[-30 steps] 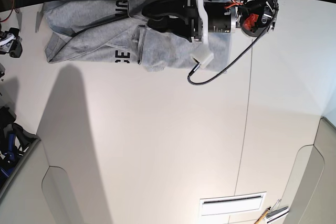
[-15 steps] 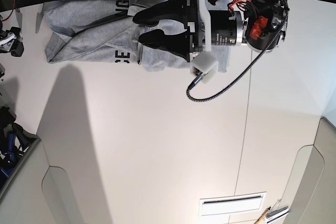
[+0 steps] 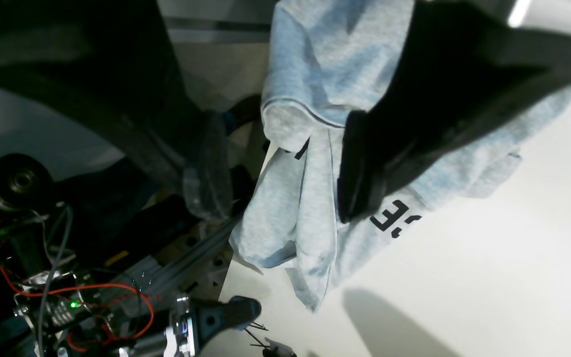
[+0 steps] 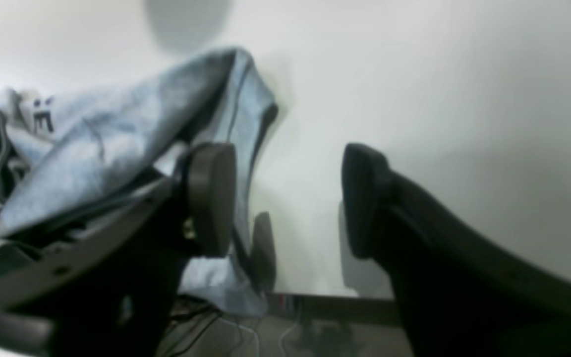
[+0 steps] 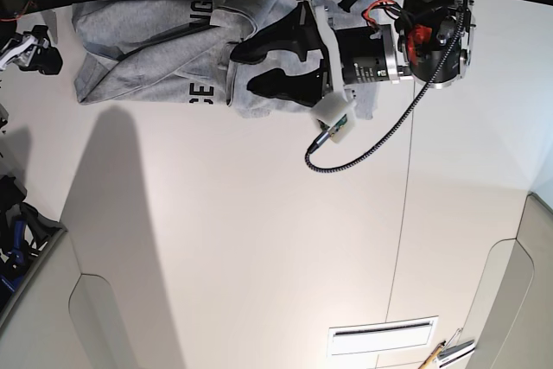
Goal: Fold the T-shirt properly
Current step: 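Press the folded end flat with the left gripper, right gripper approaching, then grasp the folded bundle's edge with the right gripper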
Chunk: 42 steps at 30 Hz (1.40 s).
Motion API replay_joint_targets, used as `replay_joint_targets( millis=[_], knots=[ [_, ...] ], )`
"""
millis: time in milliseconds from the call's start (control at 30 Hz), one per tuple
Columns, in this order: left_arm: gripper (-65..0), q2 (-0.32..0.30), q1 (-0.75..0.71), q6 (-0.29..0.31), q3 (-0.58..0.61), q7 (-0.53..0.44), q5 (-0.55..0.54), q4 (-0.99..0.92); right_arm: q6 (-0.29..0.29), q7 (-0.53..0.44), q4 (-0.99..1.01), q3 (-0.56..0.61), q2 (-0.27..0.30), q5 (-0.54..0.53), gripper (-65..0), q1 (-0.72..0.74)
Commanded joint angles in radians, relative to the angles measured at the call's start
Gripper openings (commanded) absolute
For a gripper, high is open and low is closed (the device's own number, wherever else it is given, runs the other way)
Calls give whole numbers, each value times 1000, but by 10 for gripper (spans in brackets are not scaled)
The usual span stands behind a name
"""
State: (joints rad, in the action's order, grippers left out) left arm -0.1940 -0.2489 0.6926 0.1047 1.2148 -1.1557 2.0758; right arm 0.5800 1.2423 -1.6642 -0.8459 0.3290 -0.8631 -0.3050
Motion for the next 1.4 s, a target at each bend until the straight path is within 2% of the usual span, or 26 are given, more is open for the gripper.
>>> replay_joint_targets(
  millis=[0, 100, 367, 633, 867, 933, 967, 1067, 1100, 1167, 1367],
  knots=[
    [-276, -1, 11, 6, 0, -22, -25, 18, 4, -16, -8, 0, 16, -21, -302, -5],
    [-276, -1, 14, 6, 0, -22, -24, 18, 4, -23, 33, 19, 9, -29, -246, -8],
    [-276, -1, 14, 6, 0, -22, -24, 18, 4, -31, 188, 124, 1, -115, -247, -5],
    [-276, -1, 13, 6, 0, -22, -24, 17, 3, -29, 204, 285, 0, -162, -247, 3],
    [-276, -7, 13, 6, 0, -12, 16, 17, 3, -10, 204, 303, -34, -158, -249, 47],
    [-276, -9, 13, 6, -9, 10, 70, 17, 3, 8, 204, 303, -42, -158, -300, 55],
    [-277, -9, 12, 6, -18, 18, 101, 17, 3, 18, 204, 303, -44, -158, -365, 60],
    [-277, -9, 2, 6, -69, 16, 167, 17, 3, 35, 204, 303, -44, -158, -636, 68],
    [-280, -9, -2, 6, -94, 16, 174, 17, 3, 34, 204, 303, -44, -158, -650, 71],
    [-331, -9, -14, 6, -151, 16, 181, 17, 3, 34, 204, 303, -44, -158, -650, 83],
    [-586, -9, -71, 6, -339, 16, 245, 3, 3, 39, 202, 303, -44, -184, -650, 133]
  ],
)
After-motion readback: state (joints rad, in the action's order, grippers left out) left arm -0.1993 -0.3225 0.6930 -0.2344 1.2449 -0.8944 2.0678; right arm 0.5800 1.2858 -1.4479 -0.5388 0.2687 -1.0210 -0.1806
